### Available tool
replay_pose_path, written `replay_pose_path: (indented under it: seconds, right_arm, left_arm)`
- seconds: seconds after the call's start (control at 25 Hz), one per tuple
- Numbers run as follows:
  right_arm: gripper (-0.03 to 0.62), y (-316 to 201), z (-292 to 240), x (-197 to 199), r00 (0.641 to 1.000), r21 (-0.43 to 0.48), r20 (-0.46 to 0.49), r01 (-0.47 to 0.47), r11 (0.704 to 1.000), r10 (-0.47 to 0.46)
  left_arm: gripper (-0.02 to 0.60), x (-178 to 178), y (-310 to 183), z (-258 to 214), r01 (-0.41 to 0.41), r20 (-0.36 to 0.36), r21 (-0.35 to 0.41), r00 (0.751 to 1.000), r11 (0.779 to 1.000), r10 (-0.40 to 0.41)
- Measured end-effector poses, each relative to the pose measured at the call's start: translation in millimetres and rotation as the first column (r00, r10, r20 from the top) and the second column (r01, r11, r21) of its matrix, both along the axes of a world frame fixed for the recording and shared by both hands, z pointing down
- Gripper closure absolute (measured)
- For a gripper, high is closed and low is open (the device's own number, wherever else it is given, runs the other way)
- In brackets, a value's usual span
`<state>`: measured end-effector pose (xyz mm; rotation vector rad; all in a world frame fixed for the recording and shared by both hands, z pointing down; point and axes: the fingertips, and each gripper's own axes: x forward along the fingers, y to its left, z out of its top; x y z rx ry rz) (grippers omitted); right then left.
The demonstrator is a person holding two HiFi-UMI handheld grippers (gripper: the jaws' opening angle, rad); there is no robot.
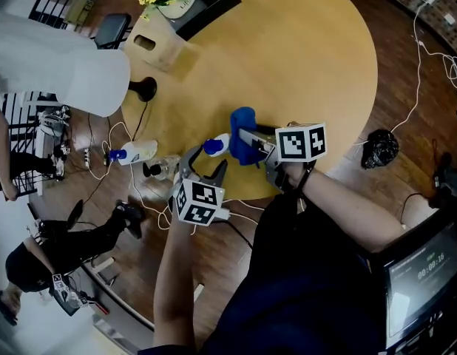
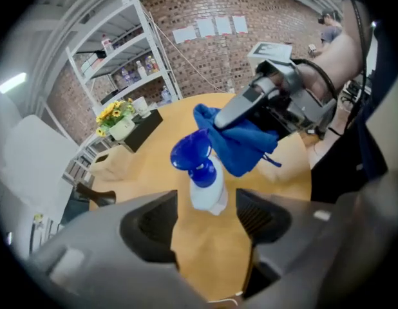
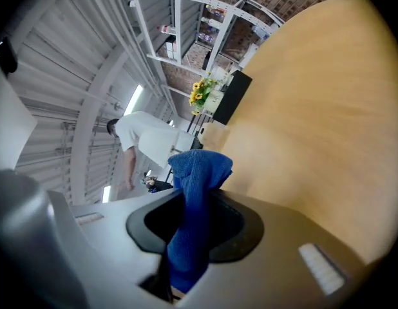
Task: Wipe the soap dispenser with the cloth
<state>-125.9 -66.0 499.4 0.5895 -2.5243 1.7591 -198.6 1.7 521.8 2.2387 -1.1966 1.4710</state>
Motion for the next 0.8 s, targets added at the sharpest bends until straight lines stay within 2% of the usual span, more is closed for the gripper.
replay_pose_path:
  seconds: [0.12, 0.24, 0.36, 0.56, 0.64, 0.8]
  right_arm:
    - [0.490, 5, 2, -11, 0.998, 0.039, -0.019, 0.057, 0.998, -0.056]
    - [0.490, 9, 21, -19, 0.991, 0.015, -0.034, 0.127, 0.992, -0.127]
    - [0.491, 10, 39, -22, 0.986, -0.034, -0.036, 0.160, 0.987, -0.161]
    - [0.491, 14, 68, -26, 0.968, -0.066, -0.122, 0.213, 0.975, -0.219]
    - [0.491, 17, 81, -27, 0.947, -0.078, -0.188, 0.249, 0.965, -0.259]
    - [0.491, 21, 108, -25, 0.881, -0.135, -0.348, 0.290, 0.947, -0.320]
  left_arm:
    - [0.299, 5, -2, 8, -0.081, 0.027, -0.053, 0.996, 0.995, 0.083]
    - [0.388, 5, -8, 10, -0.127, 0.091, -0.053, 0.987, 0.991, 0.131]
    - [0.399, 4, -9, 11, -0.136, 0.104, -0.061, 0.984, 0.989, 0.142]
    - [0.399, 4, -9, 11, -0.137, 0.103, -0.071, 0.984, 0.988, 0.144]
    - [0.399, 3, -9, 10, -0.134, 0.105, -0.076, 0.984, 0.988, 0.142]
    - [0.399, 2, -9, 10, -0.126, 0.104, -0.084, 0.986, 0.989, 0.134]
